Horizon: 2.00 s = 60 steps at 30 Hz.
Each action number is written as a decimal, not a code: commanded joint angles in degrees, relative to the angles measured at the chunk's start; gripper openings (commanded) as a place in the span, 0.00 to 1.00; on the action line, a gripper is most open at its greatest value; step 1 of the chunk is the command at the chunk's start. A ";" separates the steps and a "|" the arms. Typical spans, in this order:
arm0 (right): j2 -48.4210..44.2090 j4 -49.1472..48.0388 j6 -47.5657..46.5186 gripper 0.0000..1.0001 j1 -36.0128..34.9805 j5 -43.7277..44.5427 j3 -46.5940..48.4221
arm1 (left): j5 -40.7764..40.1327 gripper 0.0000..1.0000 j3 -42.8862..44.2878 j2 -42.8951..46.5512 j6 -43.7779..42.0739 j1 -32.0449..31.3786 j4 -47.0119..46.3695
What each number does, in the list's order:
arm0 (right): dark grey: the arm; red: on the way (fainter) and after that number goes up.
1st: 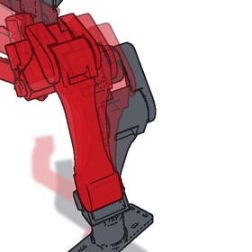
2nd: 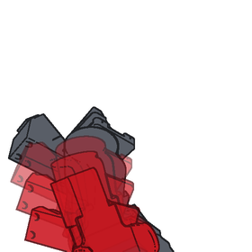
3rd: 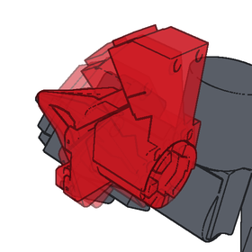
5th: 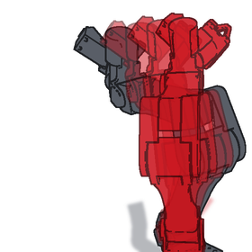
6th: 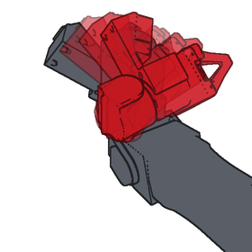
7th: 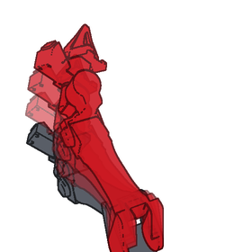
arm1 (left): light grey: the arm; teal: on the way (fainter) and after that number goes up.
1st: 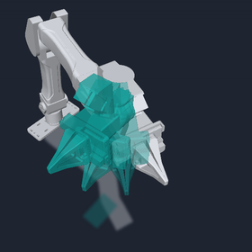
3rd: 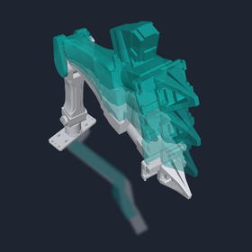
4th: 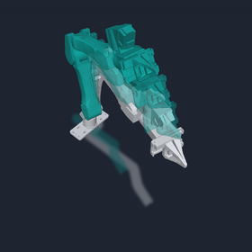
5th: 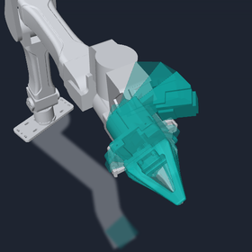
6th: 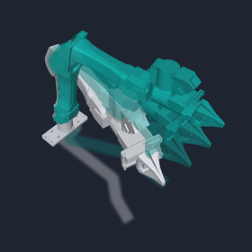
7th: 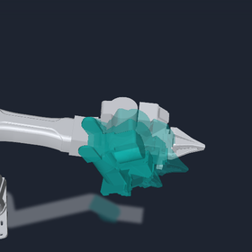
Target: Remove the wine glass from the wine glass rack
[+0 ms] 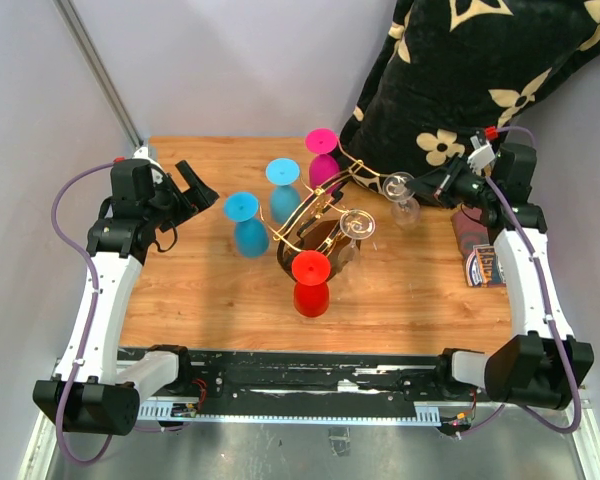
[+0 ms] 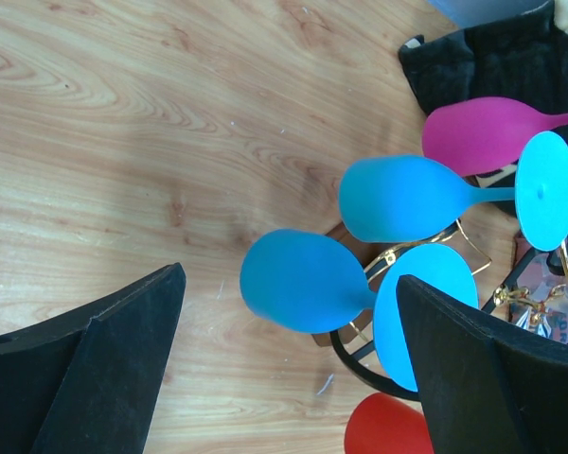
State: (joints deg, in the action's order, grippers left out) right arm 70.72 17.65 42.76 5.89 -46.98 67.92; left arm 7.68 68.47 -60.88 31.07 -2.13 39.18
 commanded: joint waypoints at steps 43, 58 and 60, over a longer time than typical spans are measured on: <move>24.07 -17.09 8.28 0.01 -8.70 -4.00 17.10 | -1.51 1.00 1.54 0.33 -2.20 -0.24 0.51; 10.37 -7.47 4.19 0.01 -7.81 -4.92 12.85 | -0.81 1.00 0.66 1.36 -1.70 -0.24 0.23; 8.86 -6.97 4.10 0.01 -7.01 -5.33 11.80 | -0.88 1.00 0.70 1.38 -1.80 -0.25 0.37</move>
State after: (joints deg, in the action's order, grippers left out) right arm 82.35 9.45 47.92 -2.24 -50.63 81.60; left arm 6.33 68.49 -60.86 29.78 -2.13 39.62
